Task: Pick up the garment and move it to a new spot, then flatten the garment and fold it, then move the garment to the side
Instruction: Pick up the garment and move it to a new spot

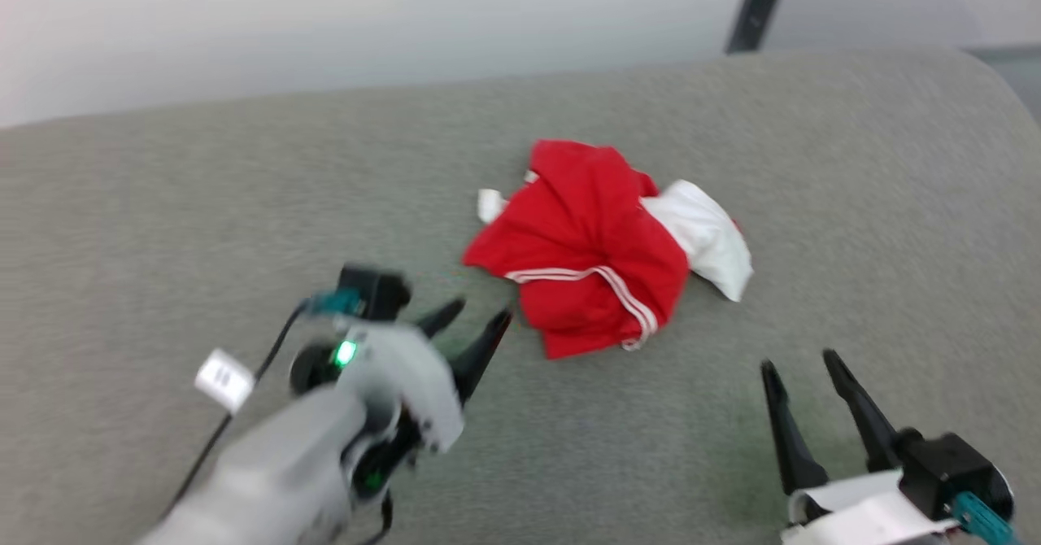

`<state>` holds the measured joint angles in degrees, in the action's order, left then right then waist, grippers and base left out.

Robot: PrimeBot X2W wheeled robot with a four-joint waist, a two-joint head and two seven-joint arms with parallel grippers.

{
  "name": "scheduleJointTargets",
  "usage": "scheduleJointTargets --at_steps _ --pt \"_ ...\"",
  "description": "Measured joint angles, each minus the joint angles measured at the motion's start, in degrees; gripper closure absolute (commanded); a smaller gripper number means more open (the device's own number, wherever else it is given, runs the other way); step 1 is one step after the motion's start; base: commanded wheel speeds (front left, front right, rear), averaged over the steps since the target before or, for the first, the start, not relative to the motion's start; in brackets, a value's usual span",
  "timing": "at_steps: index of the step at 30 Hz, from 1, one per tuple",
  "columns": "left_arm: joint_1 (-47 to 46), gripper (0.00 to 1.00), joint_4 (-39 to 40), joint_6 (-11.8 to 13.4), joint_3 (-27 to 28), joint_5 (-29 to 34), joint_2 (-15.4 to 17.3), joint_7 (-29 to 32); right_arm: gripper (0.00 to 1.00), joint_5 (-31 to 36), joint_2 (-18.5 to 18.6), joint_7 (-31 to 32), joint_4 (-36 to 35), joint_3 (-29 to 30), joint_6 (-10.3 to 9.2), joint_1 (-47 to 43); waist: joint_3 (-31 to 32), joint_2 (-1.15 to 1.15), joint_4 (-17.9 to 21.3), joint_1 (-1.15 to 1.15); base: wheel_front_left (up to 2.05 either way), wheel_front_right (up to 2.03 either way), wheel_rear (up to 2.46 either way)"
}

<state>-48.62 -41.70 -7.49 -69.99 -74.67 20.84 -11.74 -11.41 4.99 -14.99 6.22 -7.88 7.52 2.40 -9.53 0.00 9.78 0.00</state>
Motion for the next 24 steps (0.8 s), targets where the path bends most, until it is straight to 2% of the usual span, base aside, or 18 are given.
scheduleJointTargets --at_steps 6,10,13,19,24 --pt "8.85 0.00 0.21 0.00 3.44 -2.97 1.78 -2.92 0.00 0.41 1.10 0.07 0.43 3.78 0.00 -3.98 3.29 0.00 -4.43 0.00 0.00 0.00 0.00" --pt "14.14 0.00 0.73 0.00 7.30 -1.93 3.27 -3.25 0.00 0.43 1.33 0.88 -0.25 6.16 0.00 -7.17 5.27 0.00 -6.93 0.00 0.00 0.00 0.00" --pt "17.71 0.00 2.12 0.02 13.37 0.16 3.93 -3.39 0.00 0.63 1.38 1.40 -0.96 7.43 0.00 -9.20 6.84 0.00 -8.23 0.00 0.00 0.00 0.00" --pt "27.05 0.00 8.12 2.45 26.88 7.48 4.44 -3.39 0.00 0.73 1.15 2.38 -2.44 9.65 0.00 -11.94 9.57 0.00 -9.92 0.00 0.00 0.00 0.00" --pt "36.03 0.00 16.62 5.59 39.53 17.67 3.55 -3.39 0.00 0.80 1.33 2.89 -3.35 11.56 0.00 -12.44 10.85 0.00 -10.34 0.00 0.00 0.00 0.00"
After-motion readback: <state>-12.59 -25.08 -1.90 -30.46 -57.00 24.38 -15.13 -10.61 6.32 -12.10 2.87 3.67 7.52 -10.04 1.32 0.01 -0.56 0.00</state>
